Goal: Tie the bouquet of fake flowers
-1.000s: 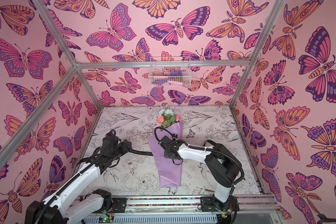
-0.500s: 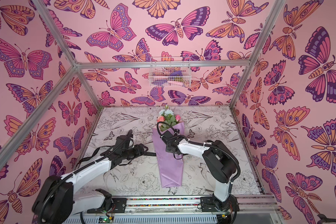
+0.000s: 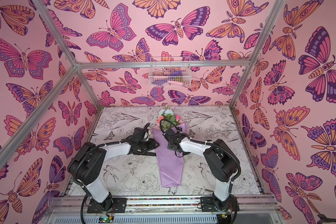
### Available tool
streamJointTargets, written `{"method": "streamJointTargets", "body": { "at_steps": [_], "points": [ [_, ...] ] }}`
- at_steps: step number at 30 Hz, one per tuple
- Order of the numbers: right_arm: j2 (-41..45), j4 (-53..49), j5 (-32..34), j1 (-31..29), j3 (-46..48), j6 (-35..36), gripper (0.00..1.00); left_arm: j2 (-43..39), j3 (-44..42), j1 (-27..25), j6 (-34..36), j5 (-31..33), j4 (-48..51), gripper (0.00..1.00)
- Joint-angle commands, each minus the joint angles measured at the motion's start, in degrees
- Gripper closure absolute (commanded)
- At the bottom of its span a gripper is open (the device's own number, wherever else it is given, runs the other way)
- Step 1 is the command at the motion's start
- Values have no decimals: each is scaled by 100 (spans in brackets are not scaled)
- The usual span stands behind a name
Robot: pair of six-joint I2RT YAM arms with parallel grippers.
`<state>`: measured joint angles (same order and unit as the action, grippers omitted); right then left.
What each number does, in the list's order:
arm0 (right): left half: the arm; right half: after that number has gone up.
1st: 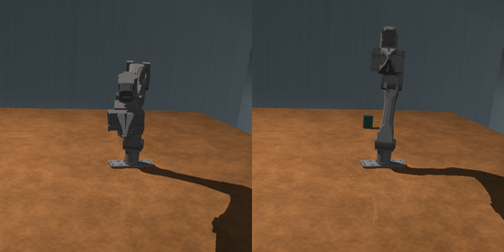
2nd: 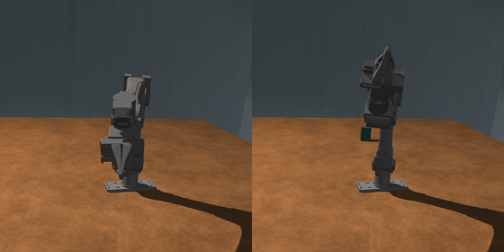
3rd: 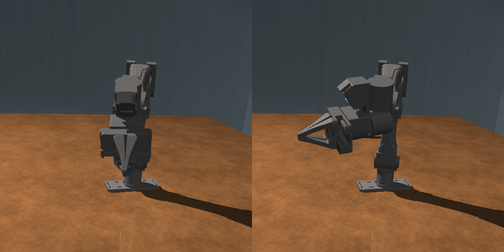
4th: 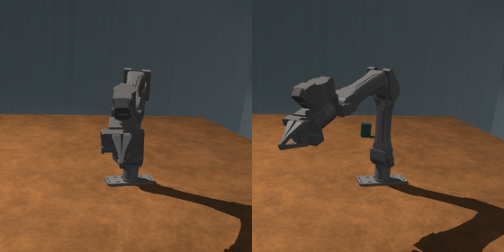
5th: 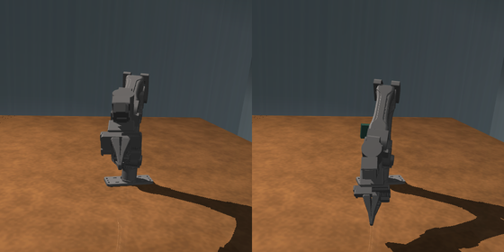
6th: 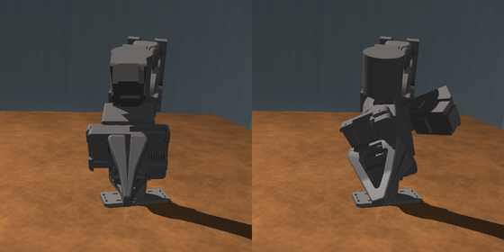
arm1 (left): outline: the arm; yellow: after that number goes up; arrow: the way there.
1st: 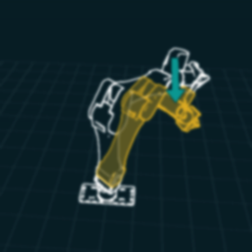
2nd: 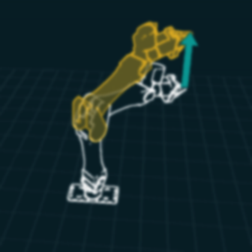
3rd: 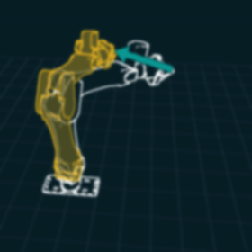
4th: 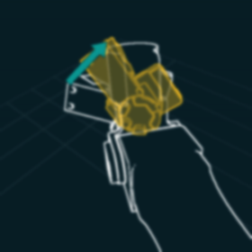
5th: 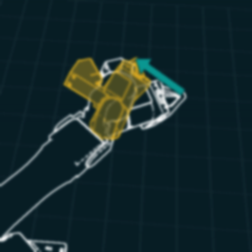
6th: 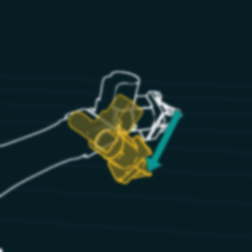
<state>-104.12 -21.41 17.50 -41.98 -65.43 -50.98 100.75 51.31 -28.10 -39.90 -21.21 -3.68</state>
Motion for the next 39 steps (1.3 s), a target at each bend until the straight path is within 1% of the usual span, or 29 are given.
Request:
{"method": "streamJointTargets", "body": {
  "at_steps": [1, 5, 6, 7, 9, 11, 16, 22, 27, 29, 34, 39],
  "points": [
    [-135, 138, -207, 42, -88, -83, 78, 163, 81, -62, 35, -86, -63, 46],
    [-131, 272, -475, 47, 19, -132, 78, 386, 142, -64, 37, -87, -67, 47],
    [-141, 304, -526, 45, 30, -124, 78, 433, 163, -73, 34, -101, -62, 49],
    [-147, 300, -542, 49, 32, -106, 78, 476, 176, -73, 35, -99, -62, 54],
    [-125, 198, -514, 47, -15, -53, 77, 546, 194, -82, 34, -86, -63, 68],
    [-55, 95, -534, 85, -57, 15, 75, 594, 204, -82, 44, -75, -53, 77],
    [273, -75, -948, 190, -160, 307, 73, 673, 213, -82, 34, -50, -7, 86],
    [721, -71, -1613, 324, 3, 502, 75, 753, 222, -82, 59, -41, 65, 90],
    [698, 735, -2923, 852, 501, 396, 77, 812, 264, -70, 96, -31, 141, 92],
    [513, 816, -3203, 1015, 529, 429, 78, 845, 291, -78, 96, -34, 174, 93],
    [143, 975, -3302, 1326, 702, 453, 81, 938, 307, -78, 79, -32, 206, 98],
    [85, 1509, -3708, 1702, 1109, 321, 81, 1007, 288, -77, 79, 5, 242, 100]
  ]
}}
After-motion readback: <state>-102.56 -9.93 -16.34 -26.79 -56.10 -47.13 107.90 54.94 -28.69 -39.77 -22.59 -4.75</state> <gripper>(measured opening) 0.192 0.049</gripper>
